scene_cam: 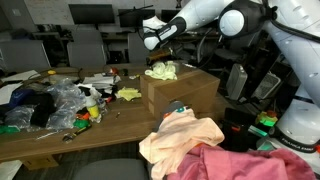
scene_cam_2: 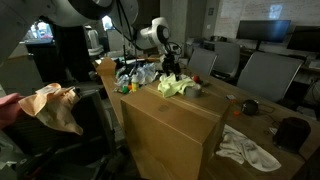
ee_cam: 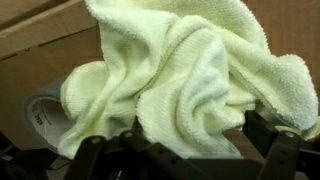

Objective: Move the two shirts and the yellow towel from the top of the box to the backrest of the chair

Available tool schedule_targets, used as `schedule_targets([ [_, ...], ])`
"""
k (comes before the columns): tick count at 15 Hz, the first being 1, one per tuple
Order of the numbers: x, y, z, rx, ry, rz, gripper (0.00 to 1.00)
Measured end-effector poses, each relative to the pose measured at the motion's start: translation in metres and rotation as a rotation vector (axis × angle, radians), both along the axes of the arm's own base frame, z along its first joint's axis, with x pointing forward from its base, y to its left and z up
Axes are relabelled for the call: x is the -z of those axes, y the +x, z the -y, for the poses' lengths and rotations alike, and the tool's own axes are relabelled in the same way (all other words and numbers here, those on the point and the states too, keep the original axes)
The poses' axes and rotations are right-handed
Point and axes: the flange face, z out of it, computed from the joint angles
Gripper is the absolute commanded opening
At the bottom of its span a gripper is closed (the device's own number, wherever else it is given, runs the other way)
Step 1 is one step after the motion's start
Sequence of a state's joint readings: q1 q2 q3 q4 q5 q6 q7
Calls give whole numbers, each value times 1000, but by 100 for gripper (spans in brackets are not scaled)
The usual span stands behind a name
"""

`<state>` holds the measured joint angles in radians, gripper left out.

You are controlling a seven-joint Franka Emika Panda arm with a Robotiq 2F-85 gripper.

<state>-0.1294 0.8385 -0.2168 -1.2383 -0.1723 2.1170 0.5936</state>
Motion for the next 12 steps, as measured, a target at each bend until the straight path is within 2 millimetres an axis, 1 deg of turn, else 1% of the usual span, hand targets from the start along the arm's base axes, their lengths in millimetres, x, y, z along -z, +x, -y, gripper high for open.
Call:
schedule_targets([
  [3, 6, 0, 10, 19, -7, -30, 100],
  [6, 4, -1, 18, 32, -10, -41, 100],
  [7, 2, 0, 19, 34, -11, -41, 80],
  [9, -3, 1, 19, 35, -12, -44, 68],
  [10, -6, 2, 19, 33, -13, -43, 58],
  [12, -11, 4, 18, 30, -14, -39, 44],
])
